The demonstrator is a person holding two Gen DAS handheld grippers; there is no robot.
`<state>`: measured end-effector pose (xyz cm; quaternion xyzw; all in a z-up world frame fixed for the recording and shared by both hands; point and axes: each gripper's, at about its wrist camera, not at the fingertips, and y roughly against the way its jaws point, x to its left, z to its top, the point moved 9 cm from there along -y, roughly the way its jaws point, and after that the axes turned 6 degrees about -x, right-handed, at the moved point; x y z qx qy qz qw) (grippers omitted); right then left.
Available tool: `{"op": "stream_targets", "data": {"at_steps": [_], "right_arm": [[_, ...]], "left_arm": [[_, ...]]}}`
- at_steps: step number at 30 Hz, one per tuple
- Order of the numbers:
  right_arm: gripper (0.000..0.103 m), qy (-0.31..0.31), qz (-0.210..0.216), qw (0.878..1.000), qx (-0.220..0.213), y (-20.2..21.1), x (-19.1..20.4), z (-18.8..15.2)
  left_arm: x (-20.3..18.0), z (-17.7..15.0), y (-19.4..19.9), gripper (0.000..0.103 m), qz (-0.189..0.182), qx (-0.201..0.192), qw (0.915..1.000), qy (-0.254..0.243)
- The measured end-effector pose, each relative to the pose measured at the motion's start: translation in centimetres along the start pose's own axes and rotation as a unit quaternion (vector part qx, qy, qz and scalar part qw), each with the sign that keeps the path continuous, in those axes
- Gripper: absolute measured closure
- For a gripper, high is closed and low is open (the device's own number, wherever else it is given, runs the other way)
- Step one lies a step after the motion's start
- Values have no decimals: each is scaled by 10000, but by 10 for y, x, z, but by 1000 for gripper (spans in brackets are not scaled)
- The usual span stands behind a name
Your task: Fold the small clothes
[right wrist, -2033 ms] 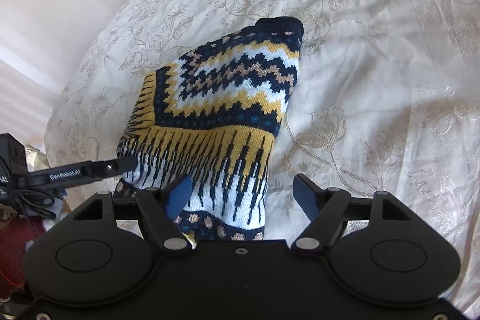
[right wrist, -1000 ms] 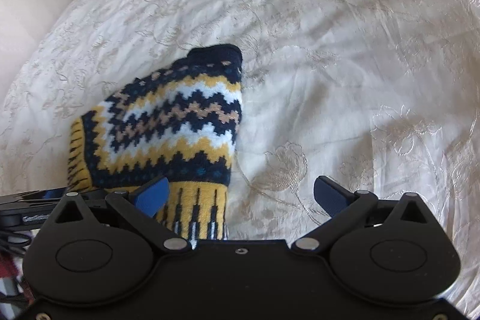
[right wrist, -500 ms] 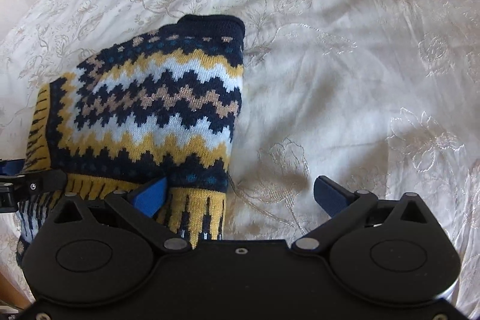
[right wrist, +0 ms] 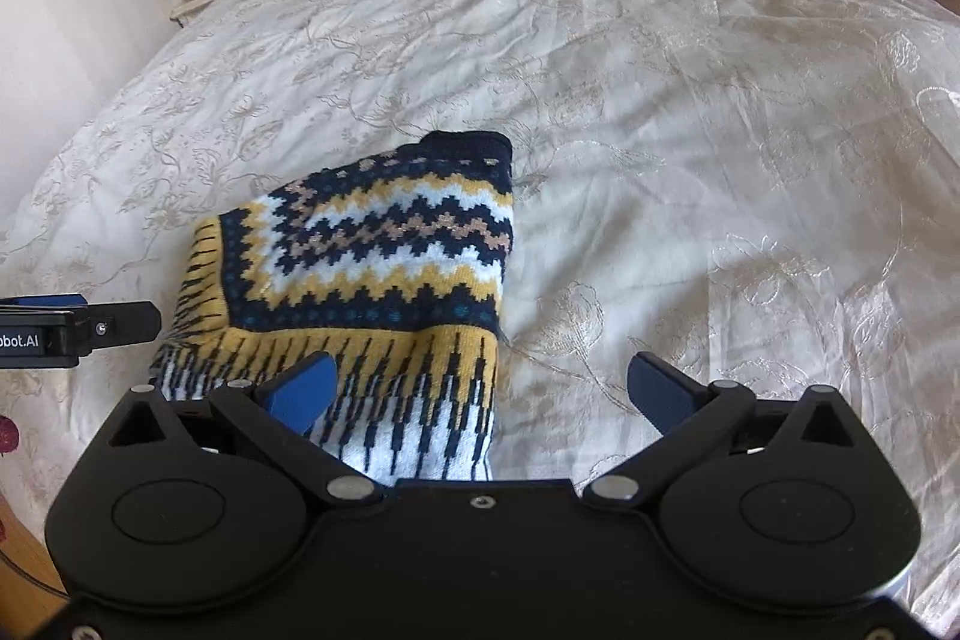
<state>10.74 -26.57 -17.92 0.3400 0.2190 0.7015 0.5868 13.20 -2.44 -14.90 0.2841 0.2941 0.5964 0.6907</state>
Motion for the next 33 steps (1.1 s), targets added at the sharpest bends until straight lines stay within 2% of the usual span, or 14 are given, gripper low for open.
{"op": "stream_targets", "data": {"at_steps": [5, 8, 13, 16, 19, 23, 33], "right_arm": [[1, 187, 143, 9987, -462, 42, 14, 6], [1, 206, 195, 9967, -766, 68, 20, 11], [1, 327, -175, 9935, -1074, 105, 26, 8], [1, 273, -340, 9948, -920, 116, 27, -1], [1, 86, -278, 9976, -623, 121, 27, -14], [1, -30, -165, 9989, -439, 128, 29, -31], [1, -124, -77, 9993, -333, 149, 32, -57]], "left_arm": [[-13, 10, 48, 2, 451, -323, 9985, 9], [-19, 17, 75, 2, 601, -575, 9965, 90], [-20, 12, 107, 2, 1089, -691, 9915, 142], [-22, 1, 114, 2, 1215, -551, 9910, 69], [-23, -15, 121, 2, 1269, -375, 9912, 34], [-27, -34, 130, 2, 1260, -245, 9917, -90], [-33, -70, 145, 2, 1084, 36, 9941, -22]]}}
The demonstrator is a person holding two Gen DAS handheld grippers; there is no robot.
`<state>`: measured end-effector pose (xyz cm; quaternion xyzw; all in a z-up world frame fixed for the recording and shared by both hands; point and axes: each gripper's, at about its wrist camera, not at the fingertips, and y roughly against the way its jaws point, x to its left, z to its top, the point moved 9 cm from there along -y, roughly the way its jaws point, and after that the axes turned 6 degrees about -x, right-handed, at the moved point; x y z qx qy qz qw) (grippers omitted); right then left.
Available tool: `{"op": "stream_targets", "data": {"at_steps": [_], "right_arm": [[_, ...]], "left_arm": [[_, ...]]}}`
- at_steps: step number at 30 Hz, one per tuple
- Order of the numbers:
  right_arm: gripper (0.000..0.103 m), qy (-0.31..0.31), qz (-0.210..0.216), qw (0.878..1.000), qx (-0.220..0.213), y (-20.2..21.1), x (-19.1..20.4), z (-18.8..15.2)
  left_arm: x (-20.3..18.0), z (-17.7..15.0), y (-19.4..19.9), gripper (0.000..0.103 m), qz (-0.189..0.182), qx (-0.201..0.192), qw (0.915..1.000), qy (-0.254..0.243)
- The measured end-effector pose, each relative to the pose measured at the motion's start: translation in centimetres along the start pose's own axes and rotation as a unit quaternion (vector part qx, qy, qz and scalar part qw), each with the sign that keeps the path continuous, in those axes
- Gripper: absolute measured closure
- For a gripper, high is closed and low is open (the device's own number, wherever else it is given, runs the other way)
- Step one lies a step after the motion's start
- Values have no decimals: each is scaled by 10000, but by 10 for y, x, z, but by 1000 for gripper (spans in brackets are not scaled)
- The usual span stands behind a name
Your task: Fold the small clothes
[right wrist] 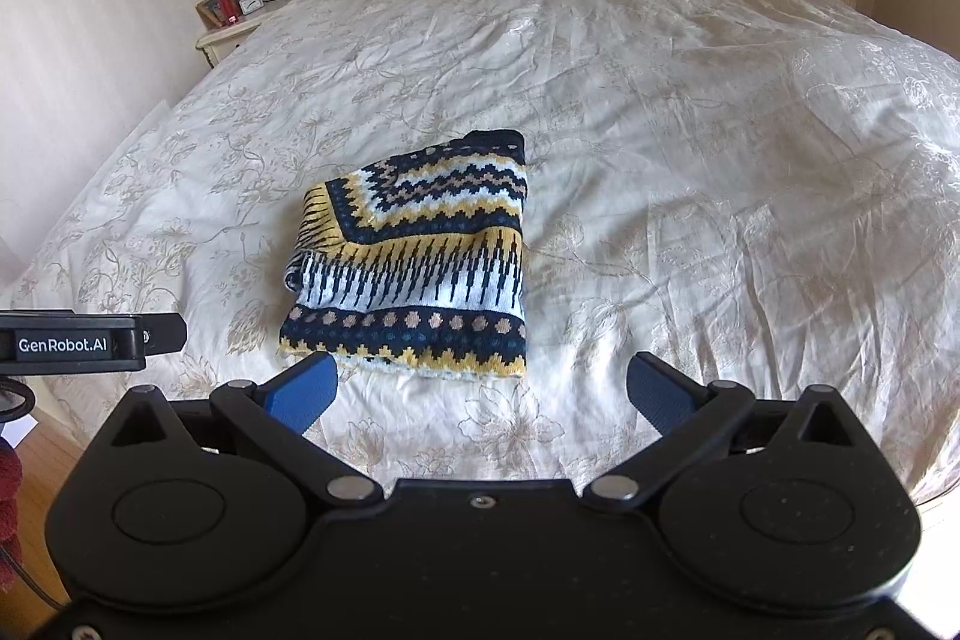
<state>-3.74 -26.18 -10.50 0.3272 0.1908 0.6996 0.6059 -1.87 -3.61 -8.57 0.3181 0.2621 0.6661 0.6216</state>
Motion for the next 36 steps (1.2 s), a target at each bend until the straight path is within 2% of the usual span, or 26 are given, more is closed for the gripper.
{"op": "stream_targets", "data": {"at_steps": [14, 36], "right_arm": [[1, -88, -47, 9999, -24, 24, -9, -9], [1, -230, 64, 9997, -11, 25, -10, -13]], "left_arm": [[-17, -28, 11, 2, -133, 257, 9996, 28], [-27, -34, 10, 2, -147, 366, 9992, 0]]}}
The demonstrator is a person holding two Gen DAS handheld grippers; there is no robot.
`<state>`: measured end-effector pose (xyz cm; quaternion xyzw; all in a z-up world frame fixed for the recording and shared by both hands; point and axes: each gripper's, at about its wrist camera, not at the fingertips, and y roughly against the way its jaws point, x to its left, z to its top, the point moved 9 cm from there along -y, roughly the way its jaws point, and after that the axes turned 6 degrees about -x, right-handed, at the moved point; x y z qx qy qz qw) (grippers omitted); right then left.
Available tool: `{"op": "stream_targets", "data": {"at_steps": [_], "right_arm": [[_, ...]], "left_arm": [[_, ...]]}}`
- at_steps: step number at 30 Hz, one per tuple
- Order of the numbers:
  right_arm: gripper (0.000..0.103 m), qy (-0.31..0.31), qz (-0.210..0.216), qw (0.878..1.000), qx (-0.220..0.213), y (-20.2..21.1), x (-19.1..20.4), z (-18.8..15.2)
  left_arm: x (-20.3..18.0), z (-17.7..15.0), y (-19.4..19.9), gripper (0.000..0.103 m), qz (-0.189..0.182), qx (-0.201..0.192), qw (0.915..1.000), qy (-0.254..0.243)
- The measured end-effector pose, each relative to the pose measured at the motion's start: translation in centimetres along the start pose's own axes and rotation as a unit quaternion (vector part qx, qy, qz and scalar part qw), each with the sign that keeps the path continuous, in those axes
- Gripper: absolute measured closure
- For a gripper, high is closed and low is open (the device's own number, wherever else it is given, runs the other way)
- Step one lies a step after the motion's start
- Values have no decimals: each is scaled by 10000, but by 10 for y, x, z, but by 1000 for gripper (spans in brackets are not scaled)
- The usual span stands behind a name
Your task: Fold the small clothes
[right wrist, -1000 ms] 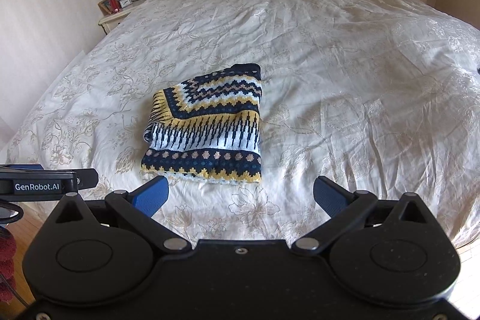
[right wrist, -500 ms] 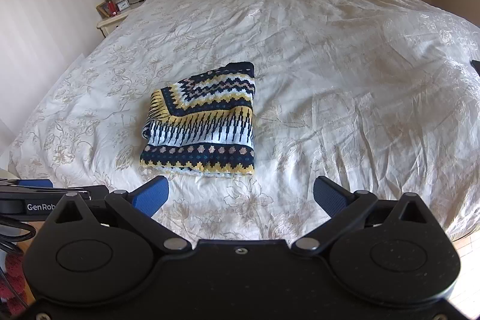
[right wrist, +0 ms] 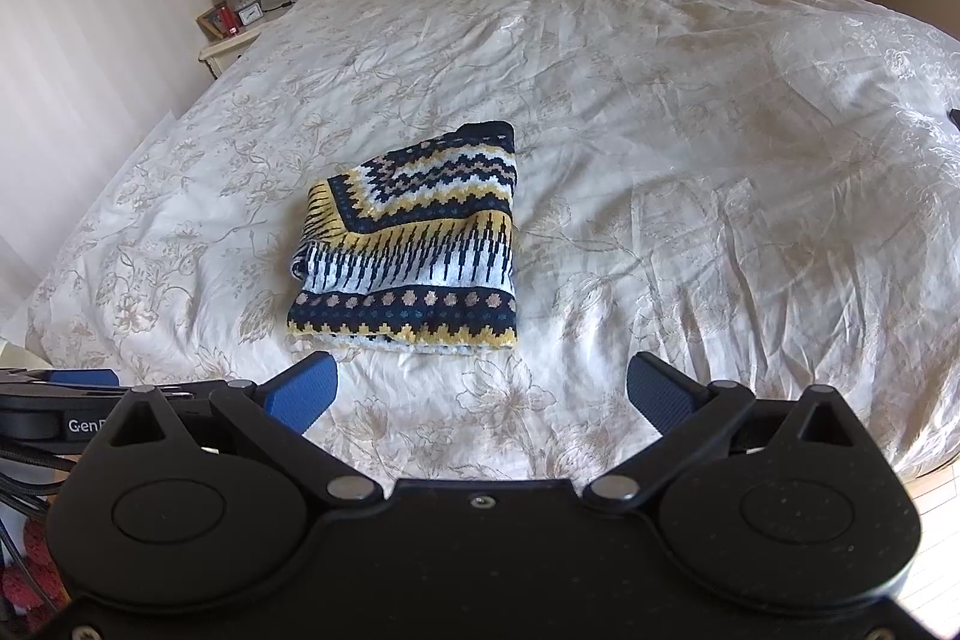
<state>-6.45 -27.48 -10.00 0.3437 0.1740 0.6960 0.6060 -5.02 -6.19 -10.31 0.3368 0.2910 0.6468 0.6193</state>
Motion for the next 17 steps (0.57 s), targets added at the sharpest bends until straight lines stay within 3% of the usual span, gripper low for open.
{"op": "stream_targets", "data": {"at_steps": [17], "right_arm": [[1, -82, -16, 9998, 197, -24, 0, 4]], "left_arm": [[-7, 11, -20, 2, -60, 122, 9998, -114]]}}
